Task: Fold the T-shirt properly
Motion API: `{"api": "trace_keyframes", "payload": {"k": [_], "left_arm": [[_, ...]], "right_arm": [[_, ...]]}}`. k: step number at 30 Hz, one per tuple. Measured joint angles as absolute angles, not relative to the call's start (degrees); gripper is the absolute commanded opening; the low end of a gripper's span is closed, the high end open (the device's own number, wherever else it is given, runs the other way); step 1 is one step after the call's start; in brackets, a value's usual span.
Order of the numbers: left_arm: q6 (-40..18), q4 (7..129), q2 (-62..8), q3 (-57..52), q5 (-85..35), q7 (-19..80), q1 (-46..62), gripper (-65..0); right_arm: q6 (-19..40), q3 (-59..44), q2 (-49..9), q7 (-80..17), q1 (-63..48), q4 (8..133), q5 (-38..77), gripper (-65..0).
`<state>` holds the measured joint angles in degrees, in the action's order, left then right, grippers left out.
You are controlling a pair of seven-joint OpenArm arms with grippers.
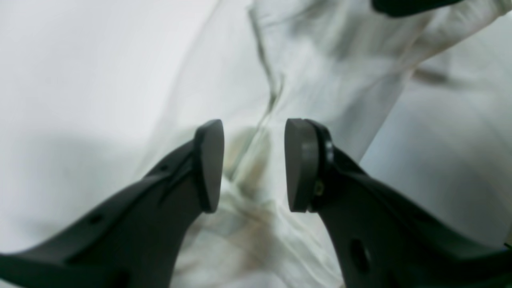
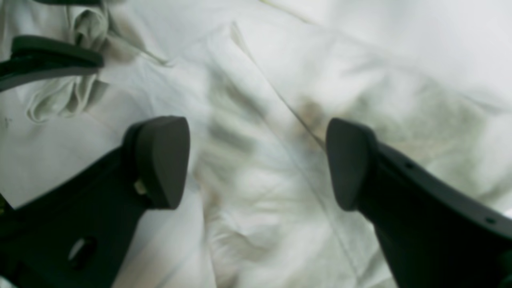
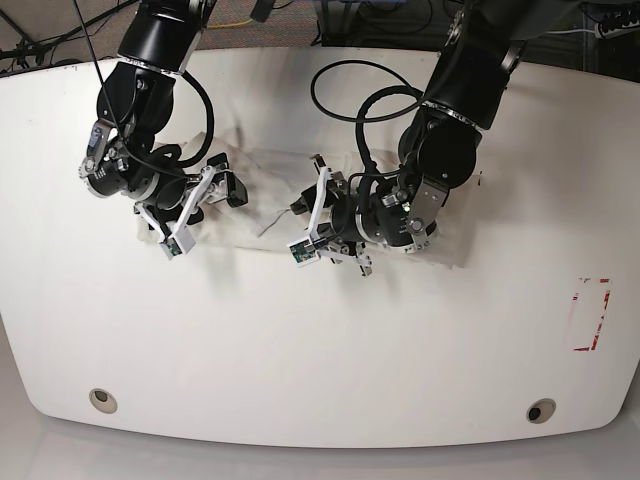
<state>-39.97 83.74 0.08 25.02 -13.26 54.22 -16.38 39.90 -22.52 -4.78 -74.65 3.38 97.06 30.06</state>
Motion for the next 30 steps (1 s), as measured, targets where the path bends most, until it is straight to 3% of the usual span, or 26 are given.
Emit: {"api": "trace_keyframes", "payload": {"k": [6, 13, 19, 25, 30], "left_arm": [[-40.0, 89.1, -1.0, 19.3, -13.5, 54.1, -16.3, -41.8], [-40.0, 93.3, -5.6, 6.5, -12.9, 54.7, -10.5, -42.5], [-39.9, 93.3, -6.5, -4.3, -12.9, 54.6, -7.0, -53.9], [-39.9, 92.4, -8.1, -6.0, -13.1, 54.4, -5.4, -54.2], [-40.1, 87.3, -7.5, -7.7, -14.1, 53.9, -5.6, -54.2]], "right_arm": [[39.9, -28.1, -4.3, -74.7, 3.9, 97.1, 30.9, -14.0], [39.9, -38.3, -7.8, -75.7, 5.4, 94.3, 38.3, -13.6], [40.0, -46.6, -12.2, -75.7, 8.0, 81.6, 42.0, -13.8], [39.7, -49.8, -17.0, -74.6, 9.7, 68.1, 41.4, -14.0], [39.6, -47.5, -18.0, -72.0, 10.3, 64.2, 42.3, -14.0]]}}
